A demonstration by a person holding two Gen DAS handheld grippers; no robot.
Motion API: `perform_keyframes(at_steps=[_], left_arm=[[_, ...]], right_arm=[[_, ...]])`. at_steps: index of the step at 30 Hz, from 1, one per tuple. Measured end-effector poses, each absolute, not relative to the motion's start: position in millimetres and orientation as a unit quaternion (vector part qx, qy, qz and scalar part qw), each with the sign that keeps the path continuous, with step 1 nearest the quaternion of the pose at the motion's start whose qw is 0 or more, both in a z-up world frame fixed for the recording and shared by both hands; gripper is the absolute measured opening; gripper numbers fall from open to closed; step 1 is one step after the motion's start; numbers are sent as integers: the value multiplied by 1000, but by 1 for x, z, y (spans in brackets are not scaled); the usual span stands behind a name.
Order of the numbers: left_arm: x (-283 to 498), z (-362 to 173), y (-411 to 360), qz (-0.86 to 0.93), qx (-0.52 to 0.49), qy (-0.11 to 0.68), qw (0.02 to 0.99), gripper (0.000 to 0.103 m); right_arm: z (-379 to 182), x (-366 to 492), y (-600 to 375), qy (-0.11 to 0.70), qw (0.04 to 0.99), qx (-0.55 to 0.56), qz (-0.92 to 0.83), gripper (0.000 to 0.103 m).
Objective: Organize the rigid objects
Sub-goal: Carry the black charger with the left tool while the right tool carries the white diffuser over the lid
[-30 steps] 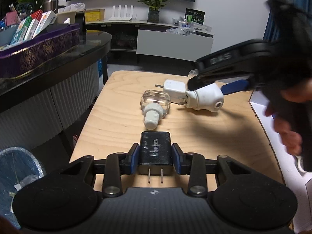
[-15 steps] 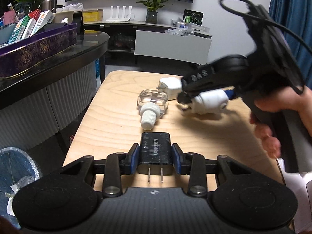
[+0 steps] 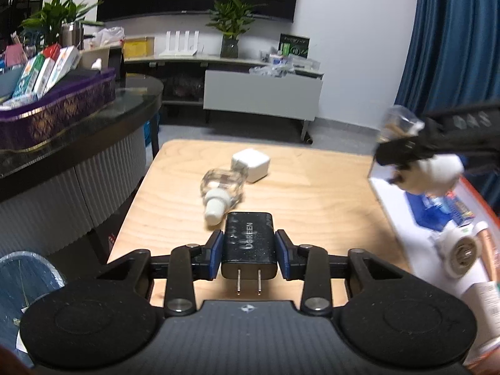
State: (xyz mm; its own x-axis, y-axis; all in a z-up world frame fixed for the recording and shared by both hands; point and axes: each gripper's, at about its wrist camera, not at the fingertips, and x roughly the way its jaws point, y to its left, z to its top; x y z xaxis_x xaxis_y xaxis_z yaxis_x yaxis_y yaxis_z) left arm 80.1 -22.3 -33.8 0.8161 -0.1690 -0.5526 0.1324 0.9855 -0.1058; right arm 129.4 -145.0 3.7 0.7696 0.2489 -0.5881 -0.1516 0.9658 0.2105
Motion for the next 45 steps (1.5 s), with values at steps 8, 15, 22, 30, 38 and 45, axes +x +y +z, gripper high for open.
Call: perform_keyframes(at_steps=[8,15,22,30,38,45], left_arm=[[49,10,-67,-120,-18,247,961,37],[34,35,-124,-185,-36,248,950,37],[43,68,-177,-233,-28,236,943,37],[52,62,-204,-240,-14,244,940,37],[60,53,-204,-236,-5,271,933,37],[60,48,-209,-236,2,286,929,37]], right_arm=[[33,49,-211,265,960,80,32,85],[47,-7,-275,229,969,86,-31,85],[47,-27,-309,222,968,108,-53,85],[45,-14,-324,228,965,123,-43,85],[43,6,-333,245,961,120,-38,85],[43,22,-332,256,959,116,-34,85]])
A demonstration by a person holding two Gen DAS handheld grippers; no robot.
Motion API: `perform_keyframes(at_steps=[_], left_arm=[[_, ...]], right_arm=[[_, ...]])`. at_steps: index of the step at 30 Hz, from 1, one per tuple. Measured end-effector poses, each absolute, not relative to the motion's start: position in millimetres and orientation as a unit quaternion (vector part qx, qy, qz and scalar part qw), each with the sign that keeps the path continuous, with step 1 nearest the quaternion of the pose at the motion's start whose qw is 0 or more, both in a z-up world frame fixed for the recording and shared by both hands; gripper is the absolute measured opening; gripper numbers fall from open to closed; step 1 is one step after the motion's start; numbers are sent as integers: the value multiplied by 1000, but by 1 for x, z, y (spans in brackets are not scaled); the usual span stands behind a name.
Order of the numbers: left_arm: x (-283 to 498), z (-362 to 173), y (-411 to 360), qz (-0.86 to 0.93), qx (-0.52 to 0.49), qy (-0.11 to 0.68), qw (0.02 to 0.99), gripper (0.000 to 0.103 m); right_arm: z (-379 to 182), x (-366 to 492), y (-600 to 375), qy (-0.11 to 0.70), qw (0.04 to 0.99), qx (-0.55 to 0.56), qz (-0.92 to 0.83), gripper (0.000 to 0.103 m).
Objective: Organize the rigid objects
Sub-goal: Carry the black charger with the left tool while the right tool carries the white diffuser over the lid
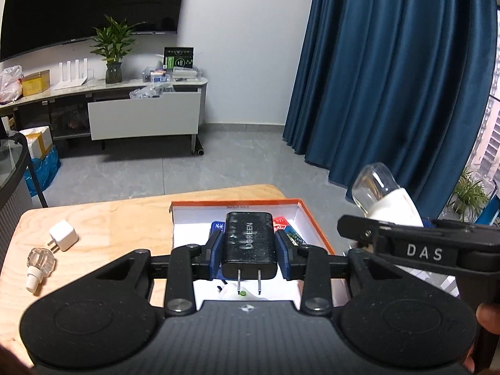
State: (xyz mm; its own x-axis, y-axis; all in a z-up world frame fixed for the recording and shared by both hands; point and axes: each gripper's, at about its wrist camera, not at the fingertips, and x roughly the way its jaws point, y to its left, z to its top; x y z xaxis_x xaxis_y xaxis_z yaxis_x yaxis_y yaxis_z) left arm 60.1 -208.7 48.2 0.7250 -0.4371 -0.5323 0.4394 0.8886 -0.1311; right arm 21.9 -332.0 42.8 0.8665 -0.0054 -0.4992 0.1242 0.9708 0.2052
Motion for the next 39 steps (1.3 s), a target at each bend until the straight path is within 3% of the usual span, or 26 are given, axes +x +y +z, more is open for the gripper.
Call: perform_keyframes(at_steps=[39], left_arm=[[59,34,-220,-251,27,307,918,37]], right_arm=[[32,47,-320,287,952,104,-24,85]])
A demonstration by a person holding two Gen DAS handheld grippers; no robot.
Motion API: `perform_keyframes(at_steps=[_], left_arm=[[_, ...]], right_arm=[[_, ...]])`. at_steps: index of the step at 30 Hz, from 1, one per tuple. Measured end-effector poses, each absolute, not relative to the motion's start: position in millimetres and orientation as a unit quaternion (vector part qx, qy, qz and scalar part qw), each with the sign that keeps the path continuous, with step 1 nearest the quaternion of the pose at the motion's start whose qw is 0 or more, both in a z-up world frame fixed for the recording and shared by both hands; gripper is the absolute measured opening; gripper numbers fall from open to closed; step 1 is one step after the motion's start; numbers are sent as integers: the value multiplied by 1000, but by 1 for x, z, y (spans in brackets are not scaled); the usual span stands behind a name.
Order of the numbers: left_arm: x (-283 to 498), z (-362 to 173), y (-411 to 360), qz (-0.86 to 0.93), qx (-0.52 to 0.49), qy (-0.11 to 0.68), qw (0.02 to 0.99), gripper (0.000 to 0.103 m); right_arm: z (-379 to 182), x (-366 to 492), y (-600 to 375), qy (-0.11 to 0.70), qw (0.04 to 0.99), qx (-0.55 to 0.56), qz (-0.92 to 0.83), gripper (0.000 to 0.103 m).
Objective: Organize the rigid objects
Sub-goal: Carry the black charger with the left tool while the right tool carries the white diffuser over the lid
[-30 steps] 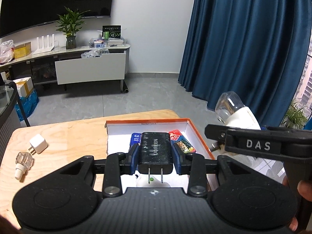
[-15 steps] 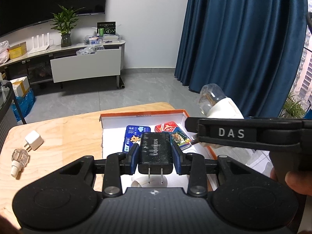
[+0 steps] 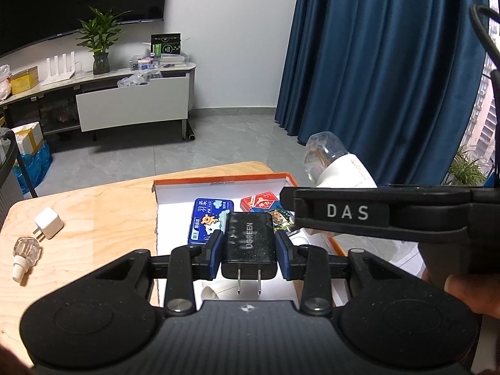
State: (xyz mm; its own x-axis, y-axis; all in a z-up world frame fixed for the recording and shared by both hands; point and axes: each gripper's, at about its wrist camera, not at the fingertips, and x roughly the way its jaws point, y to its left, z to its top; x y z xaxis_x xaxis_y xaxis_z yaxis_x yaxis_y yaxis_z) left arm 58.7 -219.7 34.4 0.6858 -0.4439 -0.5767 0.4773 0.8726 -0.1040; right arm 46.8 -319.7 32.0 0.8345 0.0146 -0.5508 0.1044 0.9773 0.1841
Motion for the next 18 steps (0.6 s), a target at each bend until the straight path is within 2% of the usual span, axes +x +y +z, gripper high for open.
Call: perform_keyframes(at_steps=[18], left_arm=[[56,33,-219,-259,28,300,918,37]], right_arm=[[34,44,-316,286,953,95,-21,85]])
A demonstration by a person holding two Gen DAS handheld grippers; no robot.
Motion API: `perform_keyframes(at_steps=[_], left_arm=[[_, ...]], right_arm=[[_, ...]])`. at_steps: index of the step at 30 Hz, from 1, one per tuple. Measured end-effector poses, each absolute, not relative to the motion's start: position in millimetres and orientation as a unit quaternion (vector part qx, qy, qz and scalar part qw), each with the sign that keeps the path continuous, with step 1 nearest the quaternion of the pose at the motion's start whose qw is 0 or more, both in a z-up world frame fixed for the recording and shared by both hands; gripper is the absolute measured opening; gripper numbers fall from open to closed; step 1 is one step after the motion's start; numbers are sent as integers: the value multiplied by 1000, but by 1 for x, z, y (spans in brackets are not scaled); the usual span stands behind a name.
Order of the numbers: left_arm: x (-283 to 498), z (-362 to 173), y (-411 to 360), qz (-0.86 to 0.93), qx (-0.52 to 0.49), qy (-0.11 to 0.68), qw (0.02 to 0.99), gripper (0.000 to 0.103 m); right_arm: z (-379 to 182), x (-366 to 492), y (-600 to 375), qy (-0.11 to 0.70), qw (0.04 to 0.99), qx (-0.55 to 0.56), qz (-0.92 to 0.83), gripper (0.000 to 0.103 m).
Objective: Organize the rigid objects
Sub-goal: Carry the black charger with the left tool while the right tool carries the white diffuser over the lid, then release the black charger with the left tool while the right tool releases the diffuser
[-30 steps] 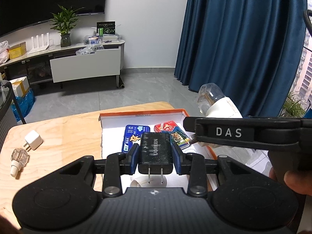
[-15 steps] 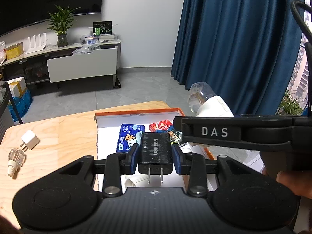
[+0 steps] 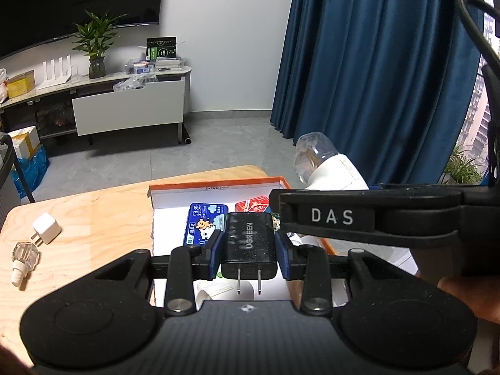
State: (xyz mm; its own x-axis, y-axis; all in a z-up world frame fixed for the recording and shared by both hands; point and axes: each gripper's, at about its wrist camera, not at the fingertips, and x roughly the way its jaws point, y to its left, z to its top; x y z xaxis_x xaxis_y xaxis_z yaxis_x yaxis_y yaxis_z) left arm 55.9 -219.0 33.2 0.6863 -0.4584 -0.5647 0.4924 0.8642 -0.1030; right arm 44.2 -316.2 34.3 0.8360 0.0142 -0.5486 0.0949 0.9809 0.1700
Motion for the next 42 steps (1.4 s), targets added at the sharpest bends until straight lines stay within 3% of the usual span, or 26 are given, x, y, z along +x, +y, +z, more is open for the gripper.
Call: perform_keyframes(at_steps=[42], left_arm=[[61,13,-220,-271,30,340,900,37]], right_arm=[[8,68,-323,331,937,109,-20,85]])
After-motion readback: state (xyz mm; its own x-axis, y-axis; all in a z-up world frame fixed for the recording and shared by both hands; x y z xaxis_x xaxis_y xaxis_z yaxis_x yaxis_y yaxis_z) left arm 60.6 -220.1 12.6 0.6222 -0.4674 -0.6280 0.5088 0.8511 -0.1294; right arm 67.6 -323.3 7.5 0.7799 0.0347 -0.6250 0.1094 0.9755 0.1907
